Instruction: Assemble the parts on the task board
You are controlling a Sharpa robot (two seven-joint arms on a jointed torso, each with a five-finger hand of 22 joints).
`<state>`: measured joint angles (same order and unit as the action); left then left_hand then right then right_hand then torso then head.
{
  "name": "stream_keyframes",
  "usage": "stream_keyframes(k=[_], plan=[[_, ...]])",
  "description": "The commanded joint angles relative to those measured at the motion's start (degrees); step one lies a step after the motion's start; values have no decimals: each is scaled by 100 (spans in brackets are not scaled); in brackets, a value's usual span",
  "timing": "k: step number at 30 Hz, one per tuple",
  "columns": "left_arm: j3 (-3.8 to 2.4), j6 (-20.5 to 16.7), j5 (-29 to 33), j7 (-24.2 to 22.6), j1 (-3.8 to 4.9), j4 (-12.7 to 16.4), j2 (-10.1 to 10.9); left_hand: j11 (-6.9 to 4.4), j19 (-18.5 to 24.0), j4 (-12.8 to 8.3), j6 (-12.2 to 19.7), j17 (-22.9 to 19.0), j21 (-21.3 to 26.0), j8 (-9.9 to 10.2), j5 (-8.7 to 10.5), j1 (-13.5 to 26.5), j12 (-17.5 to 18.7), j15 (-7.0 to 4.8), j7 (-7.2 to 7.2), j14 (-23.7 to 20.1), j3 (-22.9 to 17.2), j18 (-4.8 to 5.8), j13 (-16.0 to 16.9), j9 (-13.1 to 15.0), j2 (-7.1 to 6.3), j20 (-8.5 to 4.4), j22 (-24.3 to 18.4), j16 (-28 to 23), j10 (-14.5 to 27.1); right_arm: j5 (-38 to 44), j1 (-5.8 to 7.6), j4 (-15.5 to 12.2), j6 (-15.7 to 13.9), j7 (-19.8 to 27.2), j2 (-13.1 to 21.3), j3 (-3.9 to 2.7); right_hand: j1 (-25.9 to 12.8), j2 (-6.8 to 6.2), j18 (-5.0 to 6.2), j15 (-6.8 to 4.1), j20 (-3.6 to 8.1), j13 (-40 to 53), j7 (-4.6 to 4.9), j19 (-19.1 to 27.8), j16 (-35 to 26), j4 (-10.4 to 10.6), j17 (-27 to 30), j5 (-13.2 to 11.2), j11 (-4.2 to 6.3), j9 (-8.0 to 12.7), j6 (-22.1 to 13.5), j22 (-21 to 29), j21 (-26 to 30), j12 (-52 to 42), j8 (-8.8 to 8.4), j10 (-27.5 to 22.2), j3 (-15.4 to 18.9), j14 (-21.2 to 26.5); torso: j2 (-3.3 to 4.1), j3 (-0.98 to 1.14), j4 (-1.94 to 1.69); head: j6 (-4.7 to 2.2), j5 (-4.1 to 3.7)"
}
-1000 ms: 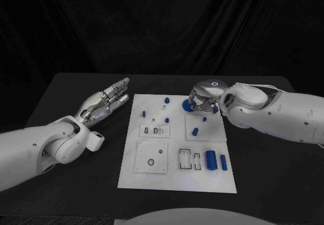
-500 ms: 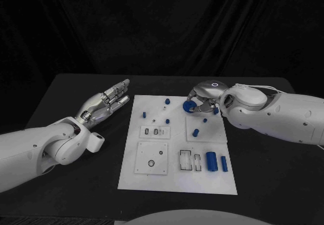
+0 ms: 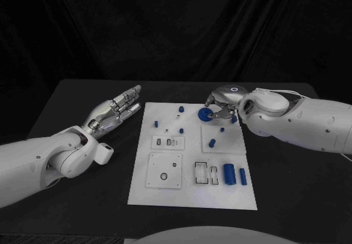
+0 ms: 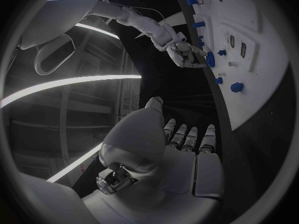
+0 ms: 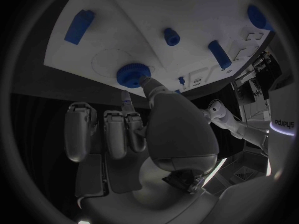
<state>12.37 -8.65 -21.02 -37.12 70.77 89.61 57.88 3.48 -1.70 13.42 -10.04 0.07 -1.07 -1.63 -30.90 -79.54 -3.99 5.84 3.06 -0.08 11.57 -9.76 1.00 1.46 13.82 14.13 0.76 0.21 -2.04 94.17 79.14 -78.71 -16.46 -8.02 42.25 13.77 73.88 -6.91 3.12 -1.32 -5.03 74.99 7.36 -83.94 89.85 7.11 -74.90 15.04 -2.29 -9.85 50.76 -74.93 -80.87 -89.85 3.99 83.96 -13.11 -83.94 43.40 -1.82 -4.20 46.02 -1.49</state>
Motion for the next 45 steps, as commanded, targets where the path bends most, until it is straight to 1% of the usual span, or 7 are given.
stream_keyframes(k=[1,17,25,33,36,38,45], plan=[[-5,71,2,-64,16,0,-13,50,-6,-28,-11,-7,-21,-11,-35,-63,-28,40,-43,8,-4,-64,5,7,7,50,7,-21,9,9,3,50,79,-115,-26,-1,8,36,-69,-14,17,1501,7,-40,15,-5,-1510,28,14,7,33,-1129,-20,-15,19,604,21,-606,0,-1,1,15,3],[-5,92,2,-66,16,-29,-46,57,-8,-41,-5,-7,-22,-9,-51,-73,-27,48,-43,8,-11,-63,4,6,7,54,8,-21,9,9,-51,254,84,-19,-185,-1,-52,73,-74,11,-4,1501,15,-60,15,45,-1510,-624,-13,90,128,-1154,-25,-15,32,604,193,-606,-2,3,-1,32,-3],[-5,97,2,-65,16,-36,-52,60,-10,-48,-5,-7,-23,-9,-58,-77,-26,51,-44,8,-14,-63,4,6,6,56,9,-21,10,9,-82,273,141,39,-208,-1,-50,87,-75,11,-5,1501,13,-63,15,50,-1510,-628,-13,95,143,-1157,-27,-15,37,604,200,-606,-1,0,-3,42,0],[-5,103,2,-62,15,-45,-60,64,-12,-56,-2,-7,-25,-8,-67,-83,-28,55,-44,8,-18,-63,4,5,7,59,10,-21,9,9,-90,300,197,72,-226,-1,-45,184,-71,-19,14,1501,-2,-58,15,62,-1510,-38,27,179,80,-1165,-5,-15,-6,604,210,-606,-2,3,-2,49,-16],[-5,107,2,-60,15,-48,-63,64,-12,-56,-2,-7,-25,-8,-67,-83,-28,55,-44,8,-18,-63,4,5,7,59,10,-21,9,9,-95,315,205,95,-235,-1,31,264,-70,-60,54,1501,-57,-57,15,8,-1510,982,74,173,373,-1174,8,-15,104,604,22,-606,-4,0,4,49,-12],[-5,109,2,-58,15,-50,-64,65,-13,-57,0,-7,-26,-7,-69,-84,-27,55,-44,8,-19,-63,4,5,7,59,10,-21,9,9,-102,320,199,114,-237,-1,104,268,-72,-63,65,1501,-83,-62,15,-64,-1510,1281,70,144,585,-1181,6,-15,176,604,-114,-606,-3,-1,6,47,-9],[-5,116,2,-54,15,-51,-67,70,-19,-73,3,-7,-29,-6,-84,-95,-28,59,-45,8,-26,-63,4,5,7,64,12,-21,9,9,-123,328,203,151,-235,0,328,192,-74,-39,52,1501,-102,-66,15,-343,-1510,1224,34,51,931,-1189,10,-15,283,604,-316,-606,-2,2,3,51,6]])
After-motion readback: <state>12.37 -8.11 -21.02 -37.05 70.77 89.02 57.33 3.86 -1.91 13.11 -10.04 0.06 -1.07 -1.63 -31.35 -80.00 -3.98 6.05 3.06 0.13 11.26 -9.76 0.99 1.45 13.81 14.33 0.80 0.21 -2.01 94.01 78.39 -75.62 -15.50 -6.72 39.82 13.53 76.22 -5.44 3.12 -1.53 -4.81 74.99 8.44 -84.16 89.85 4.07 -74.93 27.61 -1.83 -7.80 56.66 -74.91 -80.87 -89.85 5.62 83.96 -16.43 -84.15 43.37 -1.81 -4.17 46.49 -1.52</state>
